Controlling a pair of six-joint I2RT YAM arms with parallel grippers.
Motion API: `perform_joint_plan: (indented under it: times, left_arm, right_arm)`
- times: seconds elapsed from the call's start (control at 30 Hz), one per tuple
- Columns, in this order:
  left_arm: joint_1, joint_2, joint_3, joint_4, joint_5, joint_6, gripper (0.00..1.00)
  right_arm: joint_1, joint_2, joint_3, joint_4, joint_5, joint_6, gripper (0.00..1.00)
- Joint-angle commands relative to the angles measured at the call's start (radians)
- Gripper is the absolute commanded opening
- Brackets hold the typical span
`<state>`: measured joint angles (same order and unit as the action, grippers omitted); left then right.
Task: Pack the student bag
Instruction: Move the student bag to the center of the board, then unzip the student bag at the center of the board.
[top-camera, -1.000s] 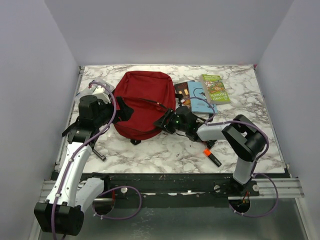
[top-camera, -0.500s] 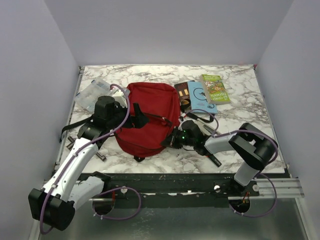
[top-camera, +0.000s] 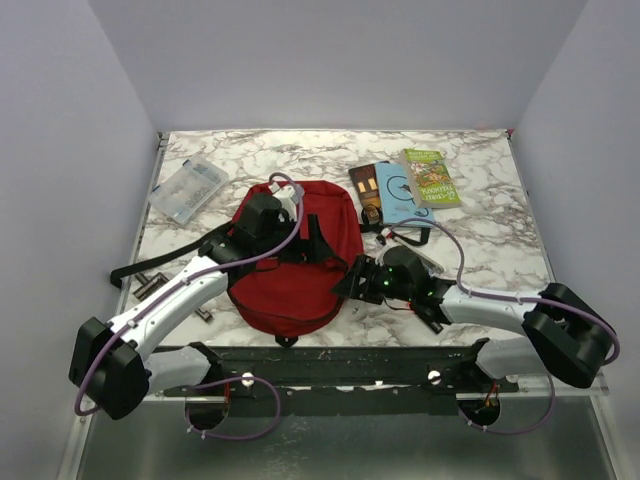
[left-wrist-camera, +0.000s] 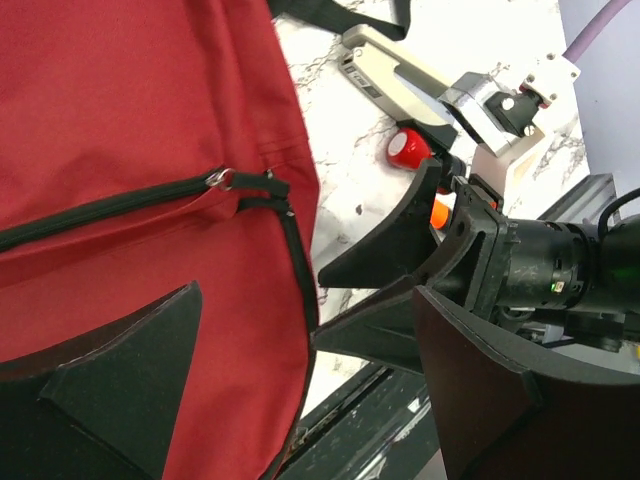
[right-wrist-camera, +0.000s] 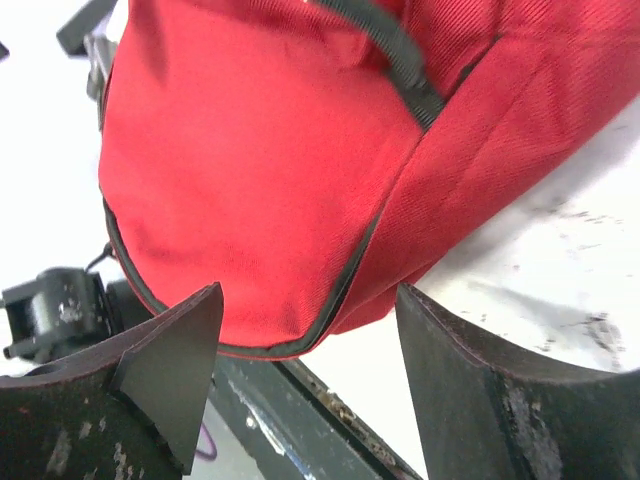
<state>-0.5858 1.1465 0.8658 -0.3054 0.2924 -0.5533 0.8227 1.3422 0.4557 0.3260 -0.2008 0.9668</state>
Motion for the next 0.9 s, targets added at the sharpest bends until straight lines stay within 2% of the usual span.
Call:
perform_joint_plan:
  times: [0.0, 0.13, 0.2, 0.3, 0.4, 0.5, 0.57, 0.63, 0.77, 0.87]
  left_arm:
    - [-0.086, 0.084, 0.117, 0.001, -0.128, 0.018, 0.86]
    - [-0.129, 0.209, 0.246, -0.128, -0.248, 0.029, 0.77]
    - [-0.132, 0.266, 0.314, -0.204, -0.278, -0.031, 0.65]
    - [-0.142, 0.33, 0.378, -0.286, -0.284, -0.181, 0.64]
    - [-0.141, 0.385, 0.394, -0.314, -0.2, -0.362, 0.62]
    - [-0.142, 0.448, 0.397, -0.31, -0.121, -0.509, 0.53]
    - [-0.142, 0.51, 0.412, -0.31, -0.053, -0.569, 0.5]
    - [-0.147, 0.55, 0.42, -0.3, -0.018, -0.618, 0.5]
    - [-0.146, 0.577, 0.395, -0.271, -0.051, -0.734, 0.5]
    - [-0.141, 0.617, 0.412, -0.261, -0.052, -0.759, 0.5]
  right_arm:
    - [-0.036, -0.057, 0.007, -0.094, 0.127, -0.004, 0.75]
    - [-0.08, -0.035, 0.001, -0.05, 0.134, 0.05, 0.73]
    - [-0.083, -0.006, 0.0, -0.016, 0.136, 0.059, 0.71]
    - [-0.082, 0.049, 0.026, 0.009, 0.127, 0.05, 0.69]
    - [-0.083, 0.12, 0.017, 0.077, 0.107, 0.064, 0.56]
    - [-0.083, 0.177, -0.028, 0.222, 0.058, 0.063, 0.47]
    - [-0.083, 0.202, -0.056, 0.296, 0.034, 0.058, 0.38]
    - [-0.083, 0.218, -0.057, 0.317, 0.016, 0.047, 0.24]
    - [-0.083, 0.217, -0.077, 0.329, 0.032, 0.044, 0.01]
    - [-0.082, 0.184, -0.073, 0.251, 0.088, 0.019, 0.01]
